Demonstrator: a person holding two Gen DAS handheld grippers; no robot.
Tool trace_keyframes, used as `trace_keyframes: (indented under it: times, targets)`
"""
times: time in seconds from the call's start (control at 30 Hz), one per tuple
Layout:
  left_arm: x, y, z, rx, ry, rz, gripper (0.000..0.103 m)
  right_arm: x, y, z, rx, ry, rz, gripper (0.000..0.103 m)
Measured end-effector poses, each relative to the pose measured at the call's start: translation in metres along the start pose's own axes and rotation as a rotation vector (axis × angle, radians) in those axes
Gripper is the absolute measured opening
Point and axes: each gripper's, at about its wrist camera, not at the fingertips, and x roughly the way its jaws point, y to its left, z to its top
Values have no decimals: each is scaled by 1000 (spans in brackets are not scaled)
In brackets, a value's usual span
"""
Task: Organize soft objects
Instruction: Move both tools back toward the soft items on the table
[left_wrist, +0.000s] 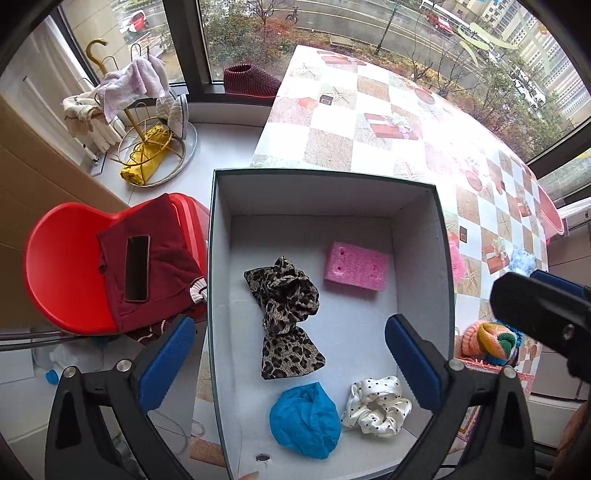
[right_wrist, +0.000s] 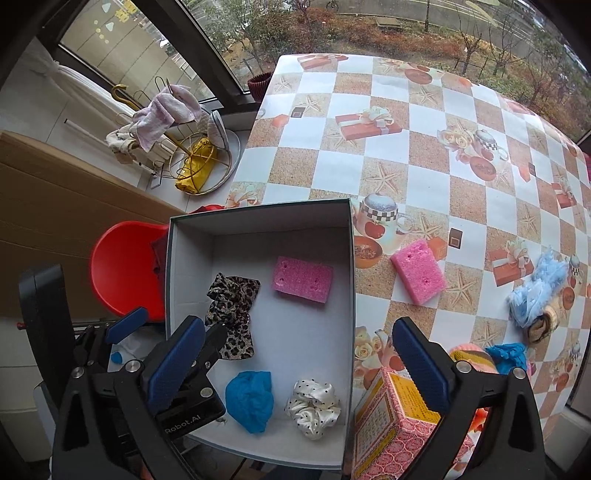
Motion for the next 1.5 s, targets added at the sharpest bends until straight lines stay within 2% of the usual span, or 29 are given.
trace_keyframes:
  times: [0.27,0.4,0.53,0.7,0.93,1.17,1.33,1.4,1.5]
  targets:
    - [-11,-23,-18,65,23,-31,103,-55,-48,-27,97,-76,27,102]
    - [-14,-41,-30,107,34,-44,103,-80,-93,-52,190,-118,-2,102]
    - [-18,-59,-38,153,40,-52,103,-91,-148,-94,323,-135,-56,102]
    - [-18,-80,-44,209,51,-41,103,-73,-214,-155,486,-60,-162,102]
    - [-18,-103,-46,259,63,-26,103,-43,-279,-219,668,37,-223,102]
    - [-15,-128,-38,283,76,-20,103,-24,-315,-235,716,74,-333,102]
    - [-10,-151,-24,307,81,-10,103,-5,-337,-240,729,122,-365,102]
    - [-5,-162,-18,314,89,-11,103,5,-343,-242,729,153,-353,102]
    - [5,-179,-6,321,113,-11,103,19,-346,-242,722,185,-280,102]
